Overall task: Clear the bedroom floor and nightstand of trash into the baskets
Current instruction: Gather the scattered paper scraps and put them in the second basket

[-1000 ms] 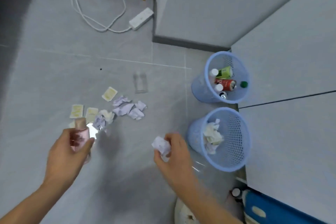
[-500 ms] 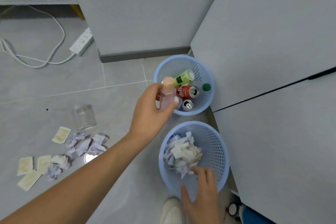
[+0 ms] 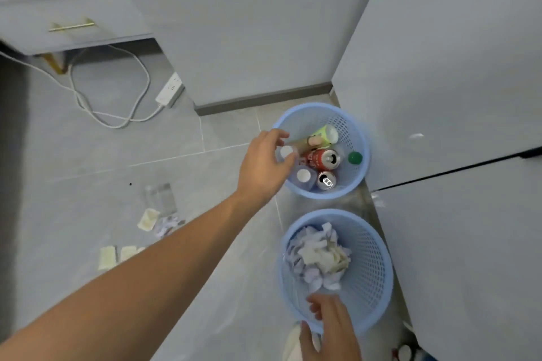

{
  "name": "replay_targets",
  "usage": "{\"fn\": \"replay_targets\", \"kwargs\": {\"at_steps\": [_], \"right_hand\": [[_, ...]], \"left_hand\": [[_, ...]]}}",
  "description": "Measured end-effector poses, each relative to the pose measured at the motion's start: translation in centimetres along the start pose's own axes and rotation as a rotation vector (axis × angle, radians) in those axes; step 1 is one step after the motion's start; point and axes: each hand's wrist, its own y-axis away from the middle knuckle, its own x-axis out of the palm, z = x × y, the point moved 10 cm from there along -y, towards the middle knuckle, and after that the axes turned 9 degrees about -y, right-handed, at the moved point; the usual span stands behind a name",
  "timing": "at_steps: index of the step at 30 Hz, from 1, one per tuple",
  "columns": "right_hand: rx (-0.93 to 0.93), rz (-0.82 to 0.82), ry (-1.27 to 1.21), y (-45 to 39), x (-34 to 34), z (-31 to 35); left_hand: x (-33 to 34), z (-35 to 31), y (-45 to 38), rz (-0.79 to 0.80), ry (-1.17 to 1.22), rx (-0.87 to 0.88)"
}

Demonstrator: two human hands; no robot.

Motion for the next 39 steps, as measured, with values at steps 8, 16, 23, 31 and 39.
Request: {"fn": "replay_targets", "kwargs": {"at_steps": [8,16,23,31,39], "right_hand": [[-0.02,0.396,0.002,-7.4,11.7,12.6],[-0.025,0.549,0.249,-13.1,31.6,10.3],[-0.107,0.553,0.455,-18.5,40.2,8.2],[-0.276,0.505,0.604,-17.2,42.2,9.2],[-0.36,0.424,0.655,-16.4,46.8,12.3]], "left_hand": [[-9.3,22.5,18.0,-0.057,0.047,-0.459],[-10.1,40.5,22.6,-0.106,-0.034,-0.565],[-6.8,47.1,18.8,-0.057,-0.191,-0.488],[-6.9,49.8,15.1,-0.157,-0.083,-0.491],[-8.3,49.9,10.0,-0.114,-0.122,-0.444]]}}
